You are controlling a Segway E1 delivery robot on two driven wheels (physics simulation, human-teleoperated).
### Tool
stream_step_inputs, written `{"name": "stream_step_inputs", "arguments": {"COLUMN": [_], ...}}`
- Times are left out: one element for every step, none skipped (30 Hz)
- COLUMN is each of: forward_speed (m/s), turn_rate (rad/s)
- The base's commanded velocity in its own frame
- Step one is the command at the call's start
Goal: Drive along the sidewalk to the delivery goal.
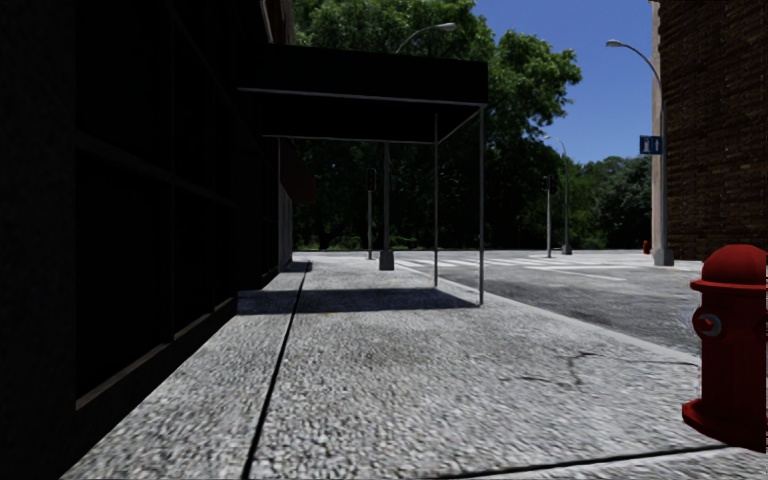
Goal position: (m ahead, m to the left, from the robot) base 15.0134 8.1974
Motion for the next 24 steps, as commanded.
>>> {"name": "stream_step_inputs", "arguments": {"forward_speed": [2.0, 2.0, 2.0, 2.0, 2.0, 2.0, 2.0, 2.0, 2.0, 2.0, 2.0, 2.0, 2.0, 2.0, 2.0, 2.0, 2.0, 2.0, 2.0, 2.0, 2.0, 2.0, 2.0, 2.0], "turn_rate": [0.0, 0.0, 0.0, 0.0, 0.0, 0.0, 0.0, 0.0, 0.0, 0.03, 0.19, 0.48, 0.63, 0.67, 0.68, 0.26, 0.26, 0.06, 0.01, 0.0, 0.0, 0.0, 0.0, 0.0]}}
